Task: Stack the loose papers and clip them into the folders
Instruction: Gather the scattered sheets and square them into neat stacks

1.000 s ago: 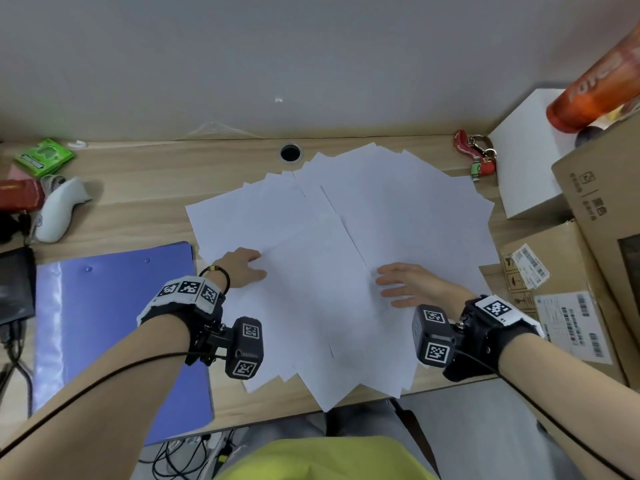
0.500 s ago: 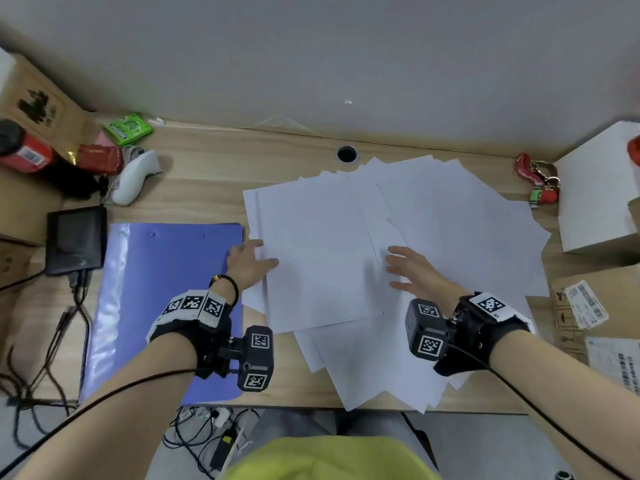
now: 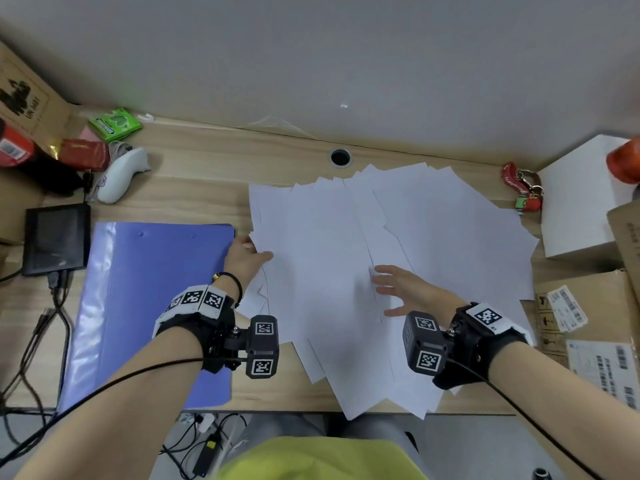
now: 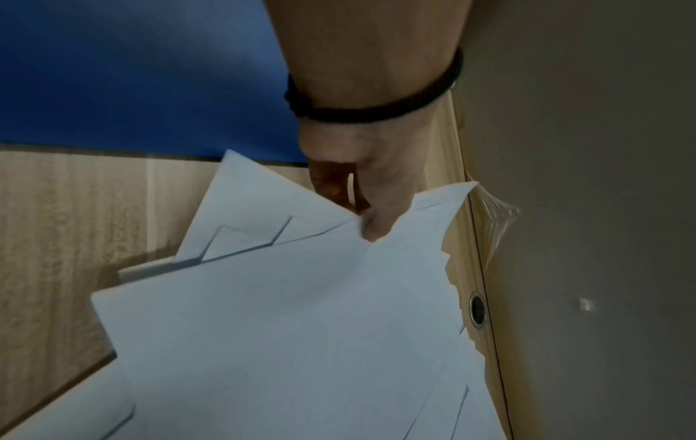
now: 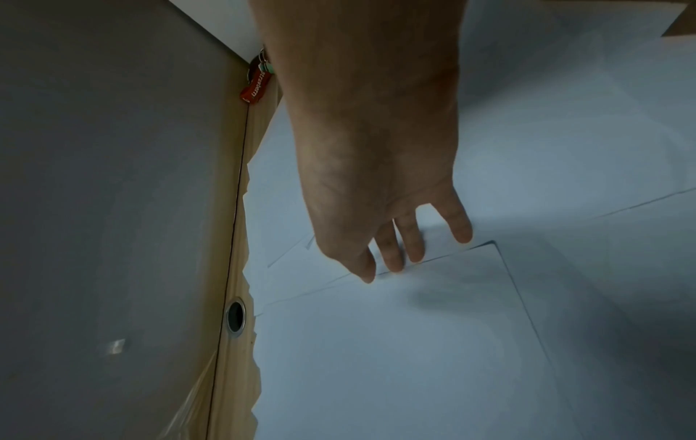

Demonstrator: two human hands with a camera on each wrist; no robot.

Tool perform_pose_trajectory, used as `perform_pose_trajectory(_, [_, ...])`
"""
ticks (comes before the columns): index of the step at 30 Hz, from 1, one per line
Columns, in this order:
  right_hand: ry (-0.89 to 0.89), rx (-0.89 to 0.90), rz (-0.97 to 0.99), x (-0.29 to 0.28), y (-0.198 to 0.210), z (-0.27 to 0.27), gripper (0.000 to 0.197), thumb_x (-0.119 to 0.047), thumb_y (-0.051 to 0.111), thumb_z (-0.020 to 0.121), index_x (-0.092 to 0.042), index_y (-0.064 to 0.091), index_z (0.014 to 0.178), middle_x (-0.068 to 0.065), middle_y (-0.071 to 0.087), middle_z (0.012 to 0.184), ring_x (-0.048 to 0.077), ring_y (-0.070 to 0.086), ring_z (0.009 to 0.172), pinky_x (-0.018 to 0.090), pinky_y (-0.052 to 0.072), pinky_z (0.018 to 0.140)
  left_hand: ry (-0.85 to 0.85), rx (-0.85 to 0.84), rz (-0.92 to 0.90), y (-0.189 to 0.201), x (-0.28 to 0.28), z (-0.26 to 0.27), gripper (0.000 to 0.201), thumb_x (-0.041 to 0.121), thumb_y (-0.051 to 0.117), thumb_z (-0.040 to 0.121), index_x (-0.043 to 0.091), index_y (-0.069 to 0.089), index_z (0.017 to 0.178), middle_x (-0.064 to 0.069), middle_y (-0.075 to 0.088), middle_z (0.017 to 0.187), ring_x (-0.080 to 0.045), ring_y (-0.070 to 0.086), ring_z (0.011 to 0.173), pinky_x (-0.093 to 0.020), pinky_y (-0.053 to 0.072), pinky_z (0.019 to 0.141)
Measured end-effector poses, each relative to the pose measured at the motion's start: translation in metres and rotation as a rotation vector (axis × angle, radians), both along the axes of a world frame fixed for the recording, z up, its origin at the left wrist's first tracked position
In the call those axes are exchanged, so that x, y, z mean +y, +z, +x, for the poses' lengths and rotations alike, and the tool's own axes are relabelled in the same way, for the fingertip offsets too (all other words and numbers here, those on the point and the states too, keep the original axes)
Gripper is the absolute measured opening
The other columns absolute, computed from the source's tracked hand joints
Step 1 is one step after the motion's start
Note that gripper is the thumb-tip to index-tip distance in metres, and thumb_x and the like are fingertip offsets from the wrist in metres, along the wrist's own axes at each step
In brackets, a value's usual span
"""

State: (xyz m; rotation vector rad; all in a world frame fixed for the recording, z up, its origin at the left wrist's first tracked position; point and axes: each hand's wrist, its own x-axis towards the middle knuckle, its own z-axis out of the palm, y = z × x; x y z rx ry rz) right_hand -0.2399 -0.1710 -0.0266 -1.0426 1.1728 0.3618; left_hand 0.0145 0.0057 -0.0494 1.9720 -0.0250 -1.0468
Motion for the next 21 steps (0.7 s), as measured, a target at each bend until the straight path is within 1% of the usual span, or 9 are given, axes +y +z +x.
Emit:
perform_pose_trajectory(2, [0.001,0.020,-0.016,-0.001,0.002,-0.001,0.028,-0.024,0.052,0.096,-0.022,0.054,0.124,0.003,0.059,0.124,0.023,0.056,0.114,0.043,0.051,0.085,-0.119,0.001,0.012,0.006,-0.001,-0.001,0.035,0.012,0.069,0.085,0.013,0.058,0.118,-0.009,0.068,0.106,-0.030,0.064,0.107,-0.040,0.050,0.097])
perform_pose_trajectory(4, [-0.009,0.025,-0.044,-0.002,0.003,0.002,0.021,-0.022,0.052,0.096,-0.019,0.059,0.116,0.004,0.065,0.114,0.026,0.063,0.103,0.040,0.052,0.083,-0.194,0.059,-0.018,0.013,-0.004,-0.003,0.035,0.016,0.064,0.089,0.013,0.057,0.124,-0.007,0.067,0.115,-0.026,0.063,0.108,-0.039,0.049,0.098])
perform_pose_trajectory(6, [-0.048,0.016,-0.083,-0.002,0.004,0.007,0.016,-0.019,0.052,0.096,-0.017,0.061,0.109,0.005,0.067,0.105,0.025,0.065,0.090,0.036,0.053,0.079,-0.236,0.096,-0.050,0.020,-0.009,-0.005,0.035,0.016,0.058,0.094,0.008,0.055,0.128,-0.008,0.064,0.118,-0.026,0.062,0.108,-0.032,0.051,0.090])
perform_pose_trajectory(7, [-0.070,0.015,-0.103,-0.001,0.004,0.010,0.015,-0.018,0.052,0.096,-0.016,0.061,0.108,0.005,0.066,0.103,0.024,0.064,0.086,0.034,0.053,0.077,-0.255,0.077,-0.048,0.023,-0.010,-0.006,0.030,0.018,0.057,0.095,0.005,0.057,0.122,-0.008,0.065,0.111,-0.024,0.063,0.102,-0.027,0.051,0.081])
perform_pose_trajectory(9, [-0.092,0.008,-0.132,0.001,0.005,0.016,0.013,-0.017,0.051,0.096,-0.017,0.060,0.105,0.005,0.062,0.102,0.022,0.061,0.083,0.033,0.052,0.075,-0.285,0.032,-0.036,0.034,-0.013,-0.007,0.023,0.027,0.059,0.094,0.004,0.060,0.092,-0.004,0.061,0.078,-0.015,0.060,0.071,-0.019,0.045,0.058])
perform_pose_trajectory(11, [-0.088,0.018,-0.159,0.004,0.005,0.021,0.014,-0.016,0.050,0.096,-0.018,0.059,0.106,0.005,0.056,0.106,0.020,0.057,0.086,0.033,0.052,0.076,-0.289,0.006,-0.058,0.049,-0.016,-0.007,0.041,0.031,0.061,0.092,0.010,0.045,0.062,0.005,0.045,0.050,-0.005,0.045,0.041,-0.014,0.036,0.044])
perform_pose_trajectory(12, [-0.077,0.030,-0.175,0.006,0.005,0.023,0.016,-0.017,0.050,0.096,-0.019,0.058,0.110,0.004,0.054,0.110,0.019,0.055,0.091,0.033,0.051,0.077,-0.303,0.009,-0.081,0.058,-0.017,-0.007,0.046,0.032,0.062,0.092,0.011,0.040,0.057,0.006,0.044,0.046,-0.004,0.044,0.037,-0.013,0.037,0.044])
perform_pose_trajectory(17, [0.016,0.106,-0.234,0.018,0.014,0.014,0.037,-0.020,0.047,0.097,-0.021,0.045,0.133,0.003,0.042,0.132,0.021,0.038,0.131,0.036,0.041,0.098,-0.427,-0.006,-0.226,0.105,-0.028,-0.013,0.039,0.037,0.064,0.089,-0.002,0.065,0.085,-0.007,0.071,0.084,-0.013,0.066,0.063,-0.019,0.052,0.054])
perform_pose_trajectory(21, [0.060,0.131,-0.246,0.025,0.026,-0.001,0.046,-0.024,0.044,0.099,-0.023,0.034,0.144,0.000,0.035,0.144,0.018,0.030,0.138,0.038,0.033,0.111,-0.493,-0.049,-0.311,0.140,-0.040,-0.022,0.036,0.033,0.066,0.089,-0.001,0.069,0.102,-0.006,0.074,0.091,-0.010,0.070,0.068,-0.022,0.056,0.058])
